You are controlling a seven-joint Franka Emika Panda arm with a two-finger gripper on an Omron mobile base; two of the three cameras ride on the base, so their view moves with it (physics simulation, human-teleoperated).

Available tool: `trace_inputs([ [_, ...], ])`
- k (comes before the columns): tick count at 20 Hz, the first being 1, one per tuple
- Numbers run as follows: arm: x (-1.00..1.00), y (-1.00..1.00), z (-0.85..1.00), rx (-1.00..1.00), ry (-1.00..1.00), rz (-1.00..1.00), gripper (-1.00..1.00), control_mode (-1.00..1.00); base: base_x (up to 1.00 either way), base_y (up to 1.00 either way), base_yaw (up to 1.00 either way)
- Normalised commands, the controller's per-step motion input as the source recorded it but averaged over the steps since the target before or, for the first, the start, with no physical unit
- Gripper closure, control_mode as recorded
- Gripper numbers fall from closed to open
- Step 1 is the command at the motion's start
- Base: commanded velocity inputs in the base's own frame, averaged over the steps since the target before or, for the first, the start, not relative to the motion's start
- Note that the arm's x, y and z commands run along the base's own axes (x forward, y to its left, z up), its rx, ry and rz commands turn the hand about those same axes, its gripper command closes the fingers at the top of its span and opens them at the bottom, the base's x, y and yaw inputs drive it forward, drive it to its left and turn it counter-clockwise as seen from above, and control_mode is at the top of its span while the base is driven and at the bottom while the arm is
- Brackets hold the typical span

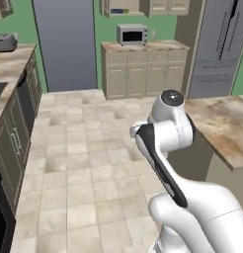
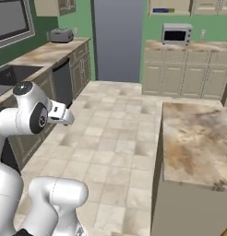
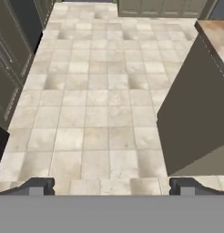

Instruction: Retrieve the tupperware and aluminum foil from the cabinet and place them on the dining counter near the plate with carrot and squash to prepare for storing leftovers.

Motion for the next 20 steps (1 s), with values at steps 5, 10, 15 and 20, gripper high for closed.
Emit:
trace_inputs([
  [5, 0.00, 0.00, 0.00, 0.00, 0.00, 0.00, -1.00, 1.00, 1.00, 0.00, -0.07],
  [10, 0.00, 0.00, 0.00, 0.00, 0.00, 0.00, -1.00, 1.00, 1.00, 0.00, -0.13],
  [15, 0.00, 0.00, 0.00, 0.00, 0.00, 0.00, -1.00, 1.00, 1.00, 0.00, -0.21],
  [20, 0.00, 0.00, 0.00, 0.00, 0.00, 0.00, -1.00, 1.00, 1.00, 0.00, -0.21],
])
